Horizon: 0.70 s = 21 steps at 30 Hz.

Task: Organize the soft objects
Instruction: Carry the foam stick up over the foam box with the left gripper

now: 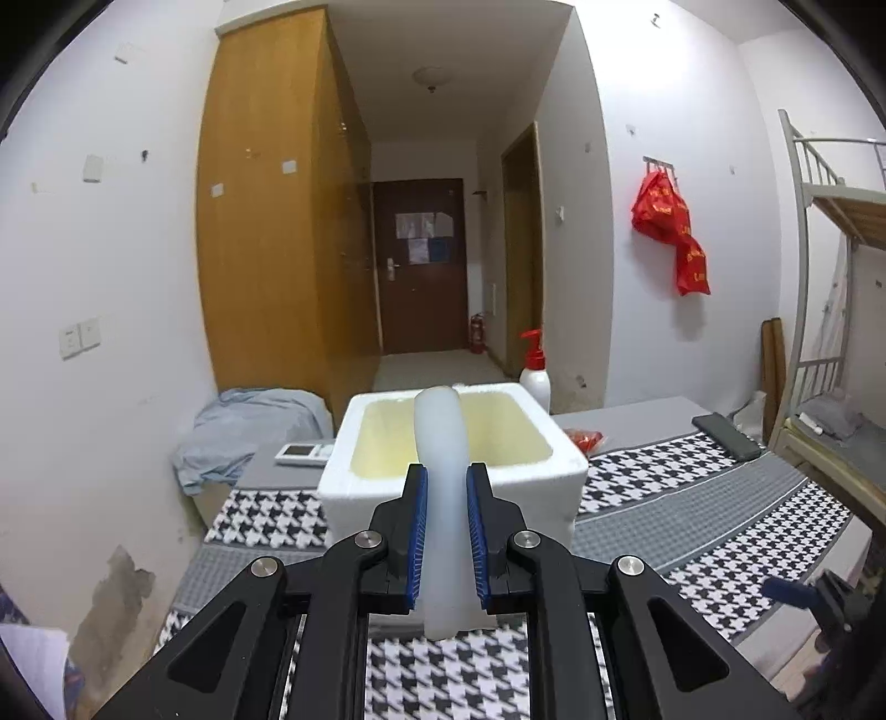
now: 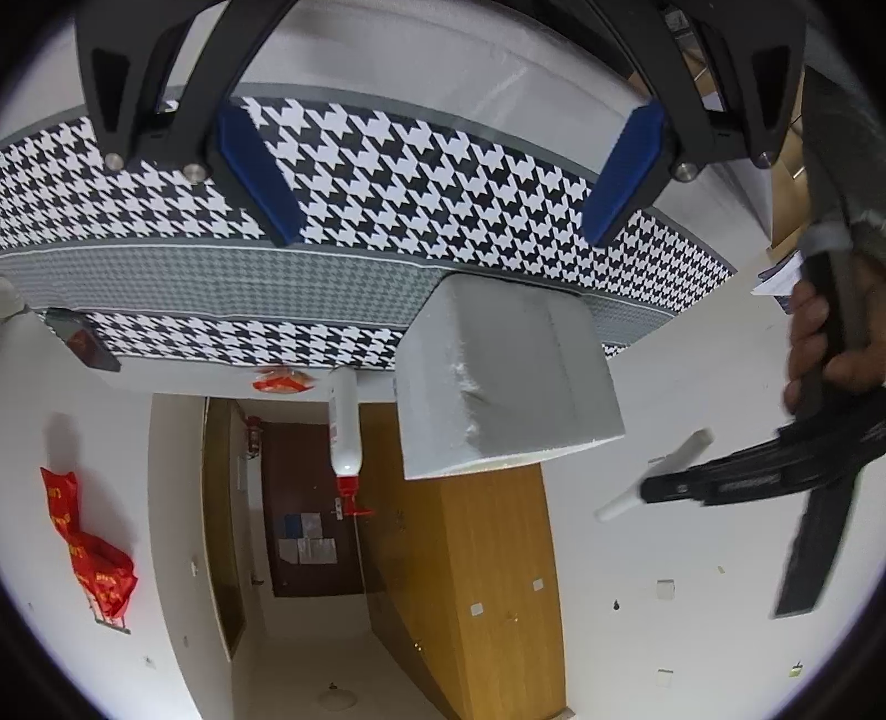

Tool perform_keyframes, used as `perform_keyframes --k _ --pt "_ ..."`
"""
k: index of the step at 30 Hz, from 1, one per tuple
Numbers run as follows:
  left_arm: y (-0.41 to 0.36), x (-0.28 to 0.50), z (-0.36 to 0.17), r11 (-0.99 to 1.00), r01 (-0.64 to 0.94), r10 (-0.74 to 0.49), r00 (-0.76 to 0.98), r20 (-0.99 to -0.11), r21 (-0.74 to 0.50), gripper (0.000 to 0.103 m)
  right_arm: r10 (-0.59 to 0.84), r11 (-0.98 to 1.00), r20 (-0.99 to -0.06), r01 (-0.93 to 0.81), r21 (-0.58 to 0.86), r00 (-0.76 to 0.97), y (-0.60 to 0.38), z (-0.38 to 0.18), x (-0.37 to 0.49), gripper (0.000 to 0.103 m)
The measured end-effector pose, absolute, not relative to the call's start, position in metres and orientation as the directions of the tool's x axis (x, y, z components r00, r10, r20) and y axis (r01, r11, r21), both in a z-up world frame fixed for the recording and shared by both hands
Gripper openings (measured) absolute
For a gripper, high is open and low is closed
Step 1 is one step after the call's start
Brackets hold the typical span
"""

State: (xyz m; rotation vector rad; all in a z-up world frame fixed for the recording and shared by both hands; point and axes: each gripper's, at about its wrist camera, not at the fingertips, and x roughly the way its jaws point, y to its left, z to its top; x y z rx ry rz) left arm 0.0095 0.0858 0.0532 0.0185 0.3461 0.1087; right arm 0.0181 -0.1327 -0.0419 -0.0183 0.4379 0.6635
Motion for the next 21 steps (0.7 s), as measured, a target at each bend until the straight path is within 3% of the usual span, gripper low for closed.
perform_keyframes --k 21 --pt "0.107 0.123 0.055 0.997 -0.075 0.054 0.871 -0.488 -0.023 0.015 0.530 0.830 -0.351 -0.556 0.032 0.772 -0.141 -0.031 -0.004 0.103"
